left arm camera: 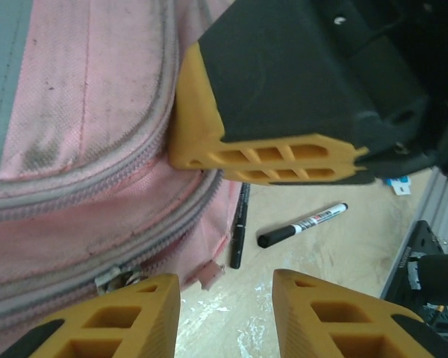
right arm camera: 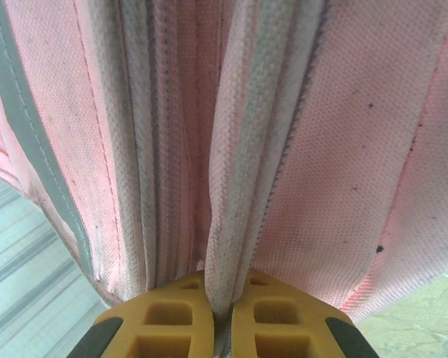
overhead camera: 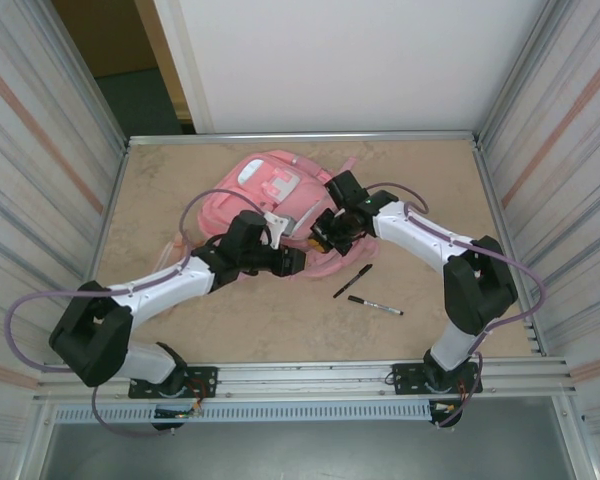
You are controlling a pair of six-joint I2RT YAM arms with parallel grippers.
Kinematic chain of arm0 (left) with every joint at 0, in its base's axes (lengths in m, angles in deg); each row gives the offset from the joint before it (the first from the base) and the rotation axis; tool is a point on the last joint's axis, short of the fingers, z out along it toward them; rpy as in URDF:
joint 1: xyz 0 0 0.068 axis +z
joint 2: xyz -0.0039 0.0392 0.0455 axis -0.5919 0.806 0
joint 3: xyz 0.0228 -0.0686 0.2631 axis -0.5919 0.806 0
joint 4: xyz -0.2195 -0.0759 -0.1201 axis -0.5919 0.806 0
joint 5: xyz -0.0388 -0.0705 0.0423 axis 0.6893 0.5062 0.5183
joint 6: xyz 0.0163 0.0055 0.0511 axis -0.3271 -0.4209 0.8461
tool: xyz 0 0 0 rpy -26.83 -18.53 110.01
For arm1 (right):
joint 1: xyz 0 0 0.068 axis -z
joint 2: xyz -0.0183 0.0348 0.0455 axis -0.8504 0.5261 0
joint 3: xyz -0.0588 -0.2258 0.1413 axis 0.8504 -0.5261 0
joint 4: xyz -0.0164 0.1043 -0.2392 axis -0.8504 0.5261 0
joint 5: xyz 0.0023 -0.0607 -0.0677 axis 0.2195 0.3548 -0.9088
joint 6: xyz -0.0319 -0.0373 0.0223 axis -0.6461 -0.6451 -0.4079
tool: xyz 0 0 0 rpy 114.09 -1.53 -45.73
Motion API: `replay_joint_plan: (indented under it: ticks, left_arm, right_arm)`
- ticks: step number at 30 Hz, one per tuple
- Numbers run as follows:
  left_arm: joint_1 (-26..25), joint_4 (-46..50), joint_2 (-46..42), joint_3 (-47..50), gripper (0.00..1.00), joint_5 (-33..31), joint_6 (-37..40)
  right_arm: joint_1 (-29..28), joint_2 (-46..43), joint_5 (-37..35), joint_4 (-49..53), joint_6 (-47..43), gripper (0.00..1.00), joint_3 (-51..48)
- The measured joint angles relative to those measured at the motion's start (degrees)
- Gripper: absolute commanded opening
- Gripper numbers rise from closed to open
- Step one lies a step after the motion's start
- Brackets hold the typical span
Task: Pack the student bag
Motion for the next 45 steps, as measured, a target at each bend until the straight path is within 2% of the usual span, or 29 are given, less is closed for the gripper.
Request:
replay_joint_plan:
  ticks: [11,21,33,37,45]
  left_arm:
    - [-0.6,7.7,0.5,-0.9,0.36,-9.9,-3.1]
    - [-0.5,13.2,-6.8,-0.7,0.41,-16.0,-4.4]
    - [0.1,6.6,-2.5,1.7,0.44,-9.6,-4.3]
    - [0.1,6.3,-1.6,1.7,0.32,-11.2,-4.1]
    - [0.1,6.1,2.3,1.0,0.21,-12.0,-4.0]
  right_arm:
    - [-0.5,0.2,0.0,-0.4,0.3,0.00,0.0]
    - [-0.6,0.2,0.0,-0.4,0.4,0.00,0.0]
    - [-2.4,0.2,-0.4,-0.2,2.1,0.00,0.4]
    - [-2.7,0.2,-0.7,0.0,3.0,0.00,0.7]
    - [-3.6,0.2,-2.2,0.2,3.0,0.00,0.8]
